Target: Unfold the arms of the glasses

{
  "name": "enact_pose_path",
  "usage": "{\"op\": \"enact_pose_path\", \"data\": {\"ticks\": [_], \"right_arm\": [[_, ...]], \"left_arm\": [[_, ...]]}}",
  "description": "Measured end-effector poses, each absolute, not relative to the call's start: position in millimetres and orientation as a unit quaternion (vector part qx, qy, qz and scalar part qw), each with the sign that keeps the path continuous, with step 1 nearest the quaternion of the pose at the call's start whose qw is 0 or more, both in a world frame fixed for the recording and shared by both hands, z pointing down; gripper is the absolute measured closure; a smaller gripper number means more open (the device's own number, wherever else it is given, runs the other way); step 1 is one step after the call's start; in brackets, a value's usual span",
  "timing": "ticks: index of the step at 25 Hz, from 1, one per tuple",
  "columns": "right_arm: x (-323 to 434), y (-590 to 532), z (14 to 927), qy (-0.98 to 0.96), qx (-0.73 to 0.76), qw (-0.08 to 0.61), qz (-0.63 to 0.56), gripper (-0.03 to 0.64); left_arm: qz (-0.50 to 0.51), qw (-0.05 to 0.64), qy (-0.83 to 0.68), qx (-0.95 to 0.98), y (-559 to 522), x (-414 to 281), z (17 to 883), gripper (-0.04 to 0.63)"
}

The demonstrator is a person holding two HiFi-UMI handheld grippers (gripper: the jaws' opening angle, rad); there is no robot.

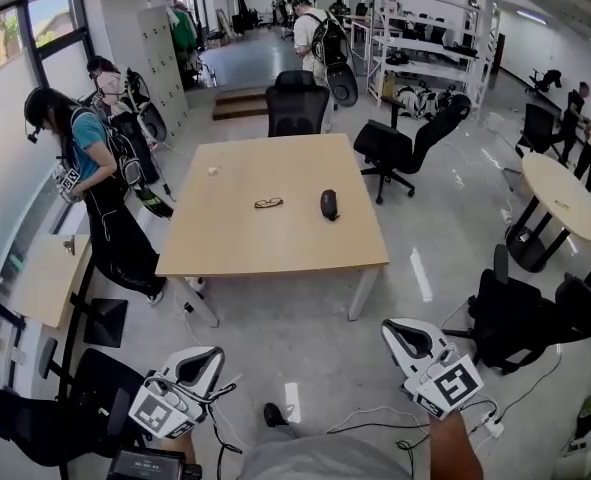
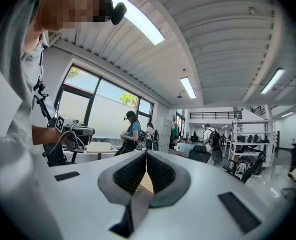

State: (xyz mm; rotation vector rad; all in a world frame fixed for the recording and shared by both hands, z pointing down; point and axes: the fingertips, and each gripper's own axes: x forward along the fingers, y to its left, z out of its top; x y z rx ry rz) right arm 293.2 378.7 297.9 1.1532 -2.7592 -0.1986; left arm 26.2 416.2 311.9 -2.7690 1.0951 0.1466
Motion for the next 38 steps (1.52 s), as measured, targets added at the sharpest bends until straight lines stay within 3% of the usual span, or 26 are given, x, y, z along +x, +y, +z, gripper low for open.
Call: {"op": "enact_pose_path", "data": {"ticks": [11,23,38], "right_arm": [[219.7,293.0,294.9,-0.903,0.415,0.089,-0.063,0.609],[152.4,220.2,302.7,-0.895,0.427,0.113,-0.059,0.609],[165.7,48.2,329.6,-0.911,0.400,0.097,-0.030,0.609]], "left_arm": [[0.026,0.109,0.361,-0.926,317.5,-54.1,315.3,0.589],[0.052,0.080,0.349,-0.932,235.0,-114.7,334.7,0.589],[0.016,0.062,0.368,-0.928,81.4,-92.3,351.6,0.589]]}}
